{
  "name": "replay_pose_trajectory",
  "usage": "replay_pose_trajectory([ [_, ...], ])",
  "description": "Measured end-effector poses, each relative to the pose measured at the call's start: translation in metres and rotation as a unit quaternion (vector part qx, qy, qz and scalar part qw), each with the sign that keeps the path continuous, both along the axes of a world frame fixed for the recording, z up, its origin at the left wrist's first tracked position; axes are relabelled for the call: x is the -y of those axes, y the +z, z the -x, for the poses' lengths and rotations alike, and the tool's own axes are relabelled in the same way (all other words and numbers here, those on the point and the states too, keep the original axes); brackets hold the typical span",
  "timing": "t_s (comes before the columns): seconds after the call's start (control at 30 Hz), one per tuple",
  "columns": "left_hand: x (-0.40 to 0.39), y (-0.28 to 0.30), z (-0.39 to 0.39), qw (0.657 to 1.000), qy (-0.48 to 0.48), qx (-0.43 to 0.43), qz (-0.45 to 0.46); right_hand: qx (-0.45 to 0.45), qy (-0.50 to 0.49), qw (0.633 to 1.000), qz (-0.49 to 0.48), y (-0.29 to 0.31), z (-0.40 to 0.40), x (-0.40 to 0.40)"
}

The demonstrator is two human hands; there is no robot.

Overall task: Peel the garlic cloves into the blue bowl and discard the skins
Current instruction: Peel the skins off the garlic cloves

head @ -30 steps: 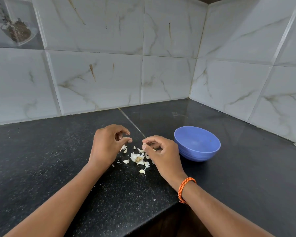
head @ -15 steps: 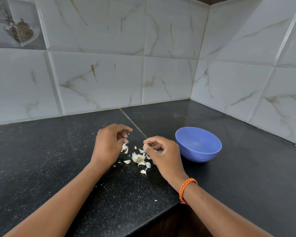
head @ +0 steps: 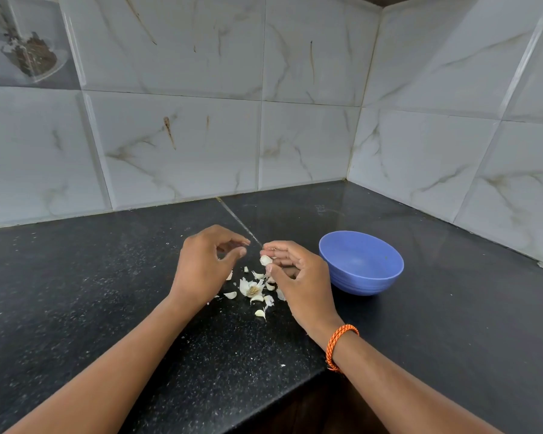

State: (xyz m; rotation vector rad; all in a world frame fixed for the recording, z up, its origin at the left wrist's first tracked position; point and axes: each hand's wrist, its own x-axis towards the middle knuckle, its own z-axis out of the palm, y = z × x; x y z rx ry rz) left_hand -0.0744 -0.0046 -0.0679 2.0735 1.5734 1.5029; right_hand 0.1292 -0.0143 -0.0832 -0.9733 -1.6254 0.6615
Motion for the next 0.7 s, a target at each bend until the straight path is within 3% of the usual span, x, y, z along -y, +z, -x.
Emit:
replay_pose_trajectory([
  [0.2, 0.011, 0.003, -0.019, 0.99, -0.121, 0.048, 0.056, -0.051, 0.013, 0.999, -0.002, 0.0, 0.002, 0.001],
  [0.7, 0.014, 0.003, -0.022, 0.985, -0.118, 0.101, 0.078, -0.081, 0.039, 0.996, 0.014, 0.002, 0.0, 0.002],
])
